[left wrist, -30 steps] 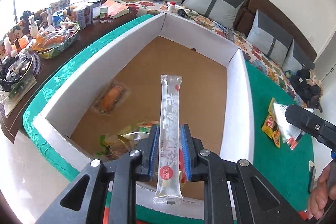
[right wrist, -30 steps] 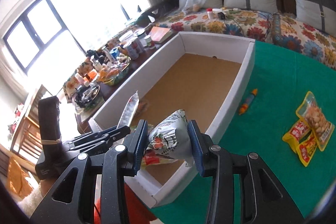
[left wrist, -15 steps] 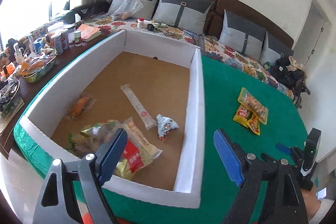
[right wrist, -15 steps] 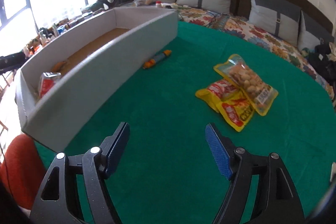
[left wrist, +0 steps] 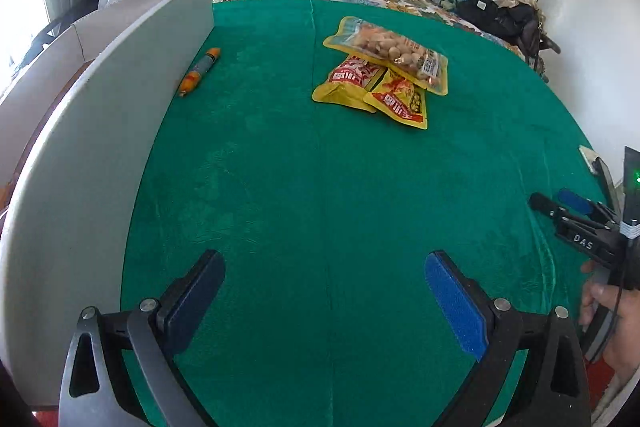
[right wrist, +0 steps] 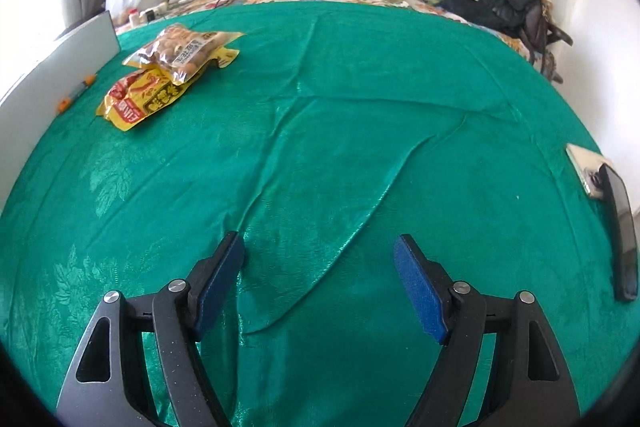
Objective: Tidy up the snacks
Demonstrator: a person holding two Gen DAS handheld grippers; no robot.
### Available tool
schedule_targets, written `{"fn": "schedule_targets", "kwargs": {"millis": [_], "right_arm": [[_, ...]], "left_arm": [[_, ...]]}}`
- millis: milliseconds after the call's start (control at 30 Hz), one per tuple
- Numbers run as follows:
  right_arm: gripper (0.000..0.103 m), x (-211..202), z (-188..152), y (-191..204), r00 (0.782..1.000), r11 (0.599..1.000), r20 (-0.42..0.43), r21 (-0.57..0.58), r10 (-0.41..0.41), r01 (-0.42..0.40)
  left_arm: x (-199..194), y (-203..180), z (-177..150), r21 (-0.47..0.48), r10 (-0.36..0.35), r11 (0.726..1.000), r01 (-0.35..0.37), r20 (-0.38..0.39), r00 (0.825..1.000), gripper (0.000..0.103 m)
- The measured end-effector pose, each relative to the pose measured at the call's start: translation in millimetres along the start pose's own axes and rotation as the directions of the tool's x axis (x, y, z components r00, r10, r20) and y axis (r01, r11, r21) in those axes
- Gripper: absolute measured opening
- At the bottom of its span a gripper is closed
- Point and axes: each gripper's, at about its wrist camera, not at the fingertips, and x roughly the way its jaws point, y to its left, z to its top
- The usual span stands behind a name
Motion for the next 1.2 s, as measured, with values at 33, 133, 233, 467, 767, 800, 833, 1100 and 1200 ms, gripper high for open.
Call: {"fn": "schedule_targets", "kwargs": {"millis": [33,133,233,467,767,800,833,1100,1200], "right_arm": [[0.082,0.3,0.0,-0.1,1.000,1.000,-0.001,0.001,0.007,-0.007],[0.087,1.9,-1.4,3.1,1.000,1.000,-0.007,-0.019,0.004,-0.005],[0.088,1.6,-2.7,3.6,1.000,1.000,-0.007,-0.018,0.006,-0.006],[0.088,1.7,-2.2,3.6,1.000,1.000,-0.007,-0.018,0.006,-0.006],[0.088,1.6,-1.9,3.9,1.000,1.000,-0.007,-0.018,0.006,-0.006],[0.088,1.7,-2.0,3.9,1.000,1.000,-0.007,-0.018,0.006,-0.006],[0.088,1.7,-2.4,3.2,1.000,1.000,-0.007,-0.018,0.006,-0.006],[0.088,1.6,-2.0,3.9,1.000,1.000,-0.007,-0.017,0.006,-0.006],[0.088,1.6,-2.0,3.9,1.000,1.000,-0.007,-0.017,0.006,-0.006]], "left_arm": [[9.5,0.1,2.4,-0.001,0.018,1.000,-0.018,-0.006,1.000,0.099],[35.2,-0.2,15.4,-0.016,0.050,0.999,-0.051,-0.027,0.998,0.099],[58.4,-5.4,33.1,-0.015,0.070,0.997,-0.071,-0.047,0.996,0.099],[79.1,-10.1,55.6,-0.005,0.113,0.994,-0.113,0.059,0.992,0.103],[82.2,-10.4,57.7,-0.005,0.115,0.993,-0.115,0.056,0.992,0.103],[82.2,-10.4,57.7,-0.005,0.115,0.993,-0.115,0.056,0.992,0.103],[82.2,-10.4,57.7,-0.005,0.115,0.993,-0.115,0.056,0.992,0.103],[82.2,-10.4,57.6,-0.005,0.115,0.993,-0.115,0.056,0.992,0.103],[82.1,-10.1,57.4,-0.005,0.115,0.993,-0.115,0.056,0.992,0.103]]}}
